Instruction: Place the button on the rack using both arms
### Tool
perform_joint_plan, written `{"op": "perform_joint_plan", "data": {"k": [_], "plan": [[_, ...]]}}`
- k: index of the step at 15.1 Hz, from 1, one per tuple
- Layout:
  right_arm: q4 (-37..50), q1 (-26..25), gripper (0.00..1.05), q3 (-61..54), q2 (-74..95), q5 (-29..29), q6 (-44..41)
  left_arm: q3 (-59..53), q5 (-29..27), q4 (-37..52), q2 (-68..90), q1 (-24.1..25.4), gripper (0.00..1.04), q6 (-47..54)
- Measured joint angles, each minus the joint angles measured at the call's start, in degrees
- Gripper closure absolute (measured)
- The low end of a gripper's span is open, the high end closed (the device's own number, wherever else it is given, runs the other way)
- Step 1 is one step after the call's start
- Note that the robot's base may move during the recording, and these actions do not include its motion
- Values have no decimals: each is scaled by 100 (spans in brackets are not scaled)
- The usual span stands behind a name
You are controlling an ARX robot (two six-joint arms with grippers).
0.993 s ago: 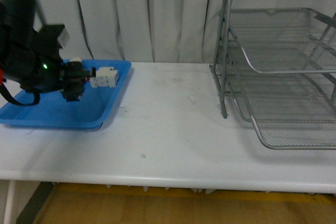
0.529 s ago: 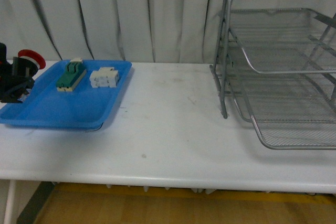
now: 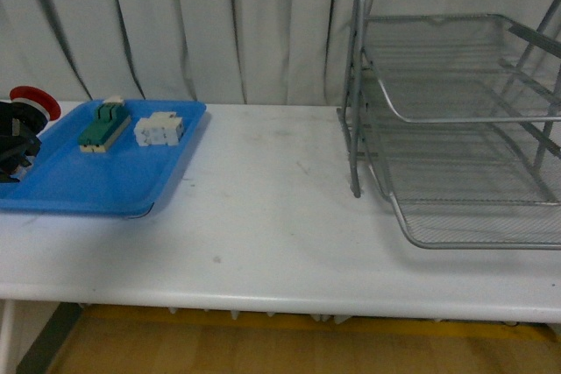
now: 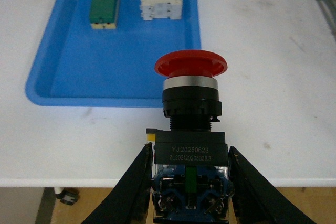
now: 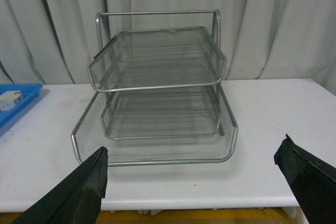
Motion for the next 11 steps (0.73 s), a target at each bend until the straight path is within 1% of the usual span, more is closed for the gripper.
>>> {"op": "perform_joint_plan", "data": {"k": [11], "plan": [[2,0,6,0,0,0,0,0,20,-20,0,-74,69,-4]]}}
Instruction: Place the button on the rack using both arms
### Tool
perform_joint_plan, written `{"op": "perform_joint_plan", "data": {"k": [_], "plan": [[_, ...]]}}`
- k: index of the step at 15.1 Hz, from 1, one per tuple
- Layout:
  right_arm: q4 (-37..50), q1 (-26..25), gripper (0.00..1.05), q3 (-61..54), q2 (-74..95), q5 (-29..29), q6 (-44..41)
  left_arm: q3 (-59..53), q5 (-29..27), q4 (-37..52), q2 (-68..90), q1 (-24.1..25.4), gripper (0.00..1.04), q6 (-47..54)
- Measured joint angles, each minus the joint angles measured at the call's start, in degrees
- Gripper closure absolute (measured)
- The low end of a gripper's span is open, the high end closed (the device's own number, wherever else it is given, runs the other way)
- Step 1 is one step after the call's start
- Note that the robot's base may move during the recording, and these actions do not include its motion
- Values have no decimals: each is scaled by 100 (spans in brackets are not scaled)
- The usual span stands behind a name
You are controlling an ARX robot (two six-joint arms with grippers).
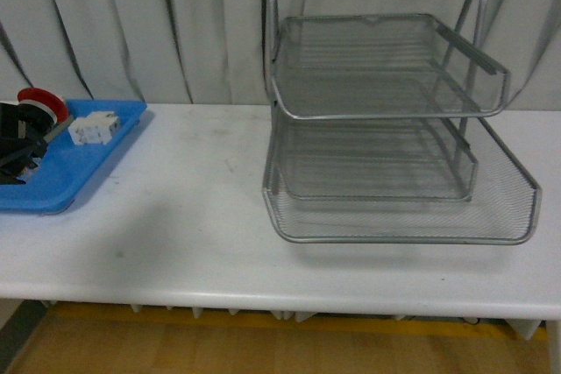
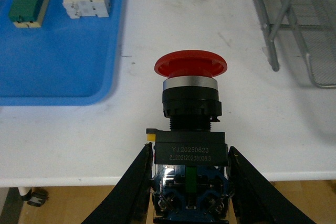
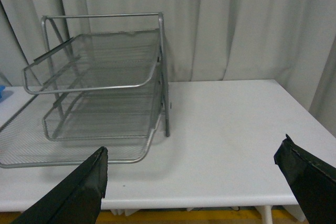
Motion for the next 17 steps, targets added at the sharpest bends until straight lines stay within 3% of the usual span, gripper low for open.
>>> {"op": "perform_joint_plan", "data": {"k": [6,10,13,17], "plan": [[-2,0,6,0,0,11,0,470,-72,-39,208,-173,69,-199],[-2,0,6,0,0,4,0,1521,-31,-70,898,-1364,69,-522],[-2,0,6,0,0,7,0,1628,133,-146,1346,-2232,69,-560],[-2,0,6,0,0,4,0,1840,168,-229,1980,-2614,69,-525]]}}
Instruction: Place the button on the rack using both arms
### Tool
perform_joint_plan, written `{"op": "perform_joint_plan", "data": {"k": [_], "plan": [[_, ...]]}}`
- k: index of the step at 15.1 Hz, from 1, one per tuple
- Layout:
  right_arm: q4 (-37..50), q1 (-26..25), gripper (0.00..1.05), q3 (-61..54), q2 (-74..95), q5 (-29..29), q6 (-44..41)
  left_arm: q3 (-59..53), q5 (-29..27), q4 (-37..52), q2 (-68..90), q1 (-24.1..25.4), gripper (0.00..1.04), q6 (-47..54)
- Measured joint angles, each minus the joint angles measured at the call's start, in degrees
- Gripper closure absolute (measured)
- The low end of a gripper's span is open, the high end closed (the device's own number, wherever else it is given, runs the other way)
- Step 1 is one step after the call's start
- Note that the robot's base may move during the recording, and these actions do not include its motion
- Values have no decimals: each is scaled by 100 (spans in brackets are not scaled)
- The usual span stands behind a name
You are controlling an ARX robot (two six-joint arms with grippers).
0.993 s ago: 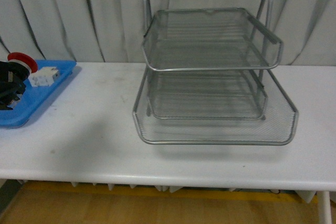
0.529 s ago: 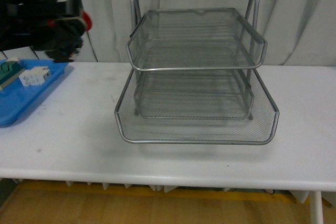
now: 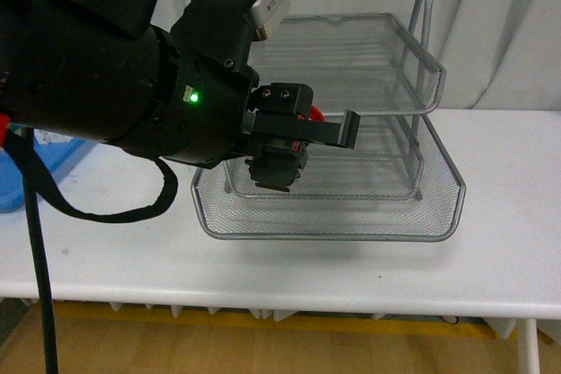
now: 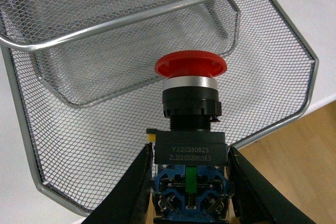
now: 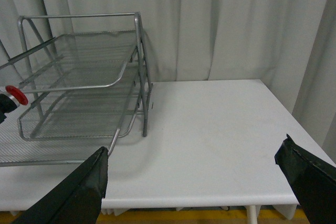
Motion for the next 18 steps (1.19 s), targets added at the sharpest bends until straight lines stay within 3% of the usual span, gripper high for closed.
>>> {"op": "perform_joint_plan", "data": {"k": [12,17,18], "plan": [[0,0,6,0,0,0,0,2566,-173,-1403,2168,-280,69,225],[0,0,6,0,0,2,0,2393,-173,-1353,1672,-380,12,0],[2,0,6,0,0,2,0,2192,-175,-1200,1281,-393,5,2]]}}
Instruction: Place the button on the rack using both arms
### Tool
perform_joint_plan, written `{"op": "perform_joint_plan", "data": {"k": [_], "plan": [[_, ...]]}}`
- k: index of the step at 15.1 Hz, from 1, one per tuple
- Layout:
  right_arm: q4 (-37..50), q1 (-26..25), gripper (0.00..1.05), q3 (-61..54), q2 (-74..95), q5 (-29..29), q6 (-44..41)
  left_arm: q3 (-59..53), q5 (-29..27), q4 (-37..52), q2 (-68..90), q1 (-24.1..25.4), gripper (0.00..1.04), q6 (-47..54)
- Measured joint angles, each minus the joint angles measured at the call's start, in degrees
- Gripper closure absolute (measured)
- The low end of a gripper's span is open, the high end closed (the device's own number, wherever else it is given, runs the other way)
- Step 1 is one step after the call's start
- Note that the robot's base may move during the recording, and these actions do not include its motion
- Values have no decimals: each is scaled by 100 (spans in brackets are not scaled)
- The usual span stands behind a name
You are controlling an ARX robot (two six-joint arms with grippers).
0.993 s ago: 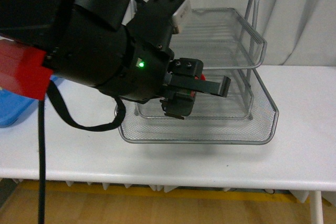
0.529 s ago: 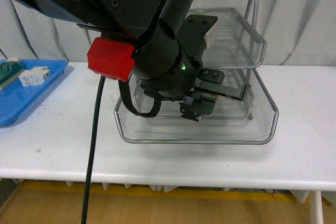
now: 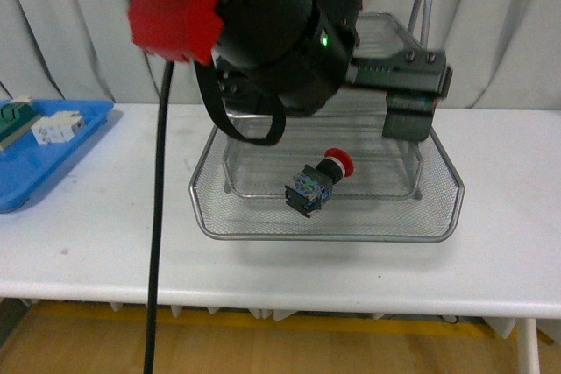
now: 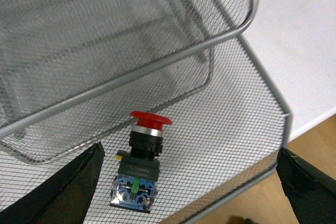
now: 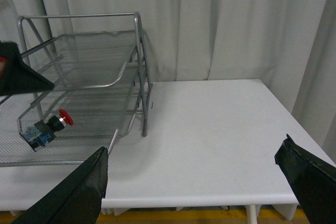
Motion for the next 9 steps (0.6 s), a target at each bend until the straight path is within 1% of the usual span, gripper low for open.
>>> {"op": "perform_joint_plan", "data": {"k": [1,2,3,4,5,6,7,8,9], "plan": [[-2,0,6,0,0,0,0,-190,-2,109,-361,-4,8,-2],[-2,0,6,0,0,-2,0,-522,-11,479,-787,-2,7,17],[-2,0,6,0,0,0,0,-979,-20,931,-1255,-2,7,184],[0,0,6,0,0,0,0,-1832,-125,1198,-2212,111,7,422],[-2,0,6,0,0,-2,0,-2186,-297,1585,-2531,190,8,442],[-2,0,6,0,0,-2,0,-2800,-1161,2743,-2863,271,17,444],[-7,0,6,0,0,0,0,-3858,-2009,3764,-3663,723,31,463],[-4,0,6,0,0,2,0,-4454,-2094,4111,-4214,1104,40,463],[-2,0,6,0,0,-2,-2,-5066,-2076,4336,-4841,1493,55,459]]}}
